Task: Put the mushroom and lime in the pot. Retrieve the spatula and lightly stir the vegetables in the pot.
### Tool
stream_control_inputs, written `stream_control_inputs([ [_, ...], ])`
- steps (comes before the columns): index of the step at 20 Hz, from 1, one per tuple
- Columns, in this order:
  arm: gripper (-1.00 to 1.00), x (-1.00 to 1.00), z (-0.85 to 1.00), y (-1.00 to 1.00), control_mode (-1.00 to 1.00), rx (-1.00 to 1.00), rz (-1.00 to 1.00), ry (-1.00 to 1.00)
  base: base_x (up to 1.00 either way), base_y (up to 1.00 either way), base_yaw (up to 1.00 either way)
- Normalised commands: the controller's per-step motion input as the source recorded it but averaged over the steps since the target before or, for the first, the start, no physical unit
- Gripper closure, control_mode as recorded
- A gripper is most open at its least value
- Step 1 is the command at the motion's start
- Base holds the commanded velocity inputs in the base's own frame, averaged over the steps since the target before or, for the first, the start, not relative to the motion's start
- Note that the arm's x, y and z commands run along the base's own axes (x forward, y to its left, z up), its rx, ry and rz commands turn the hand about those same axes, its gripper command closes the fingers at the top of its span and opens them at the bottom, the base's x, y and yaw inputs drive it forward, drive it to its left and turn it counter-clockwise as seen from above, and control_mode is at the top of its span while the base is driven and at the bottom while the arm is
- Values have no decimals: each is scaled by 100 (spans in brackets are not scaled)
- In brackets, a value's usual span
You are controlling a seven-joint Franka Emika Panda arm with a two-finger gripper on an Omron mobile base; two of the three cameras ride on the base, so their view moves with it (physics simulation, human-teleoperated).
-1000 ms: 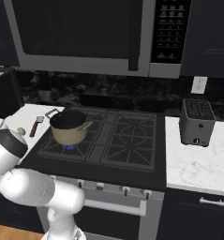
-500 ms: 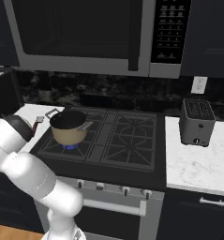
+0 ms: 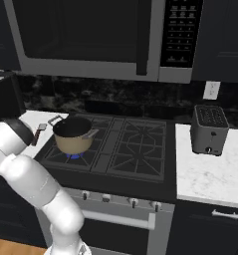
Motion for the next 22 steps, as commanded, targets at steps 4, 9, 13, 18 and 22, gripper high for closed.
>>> stream_control_inputs([
  [4,-100,29,-17,19,-100,0,-10,0,0,0,0],
  [9,-100,33,-14,14,-100,0,-11,0,0,0,0],
  [13,-100,20,-17,8,-100,1,-8,0,0,0,0],
  [18,-100,7,-28,0,-100,1,-7,0,0,0,0],
  [22,-100,11,-25,0,-100,1,-6,0,0,0,0],
])
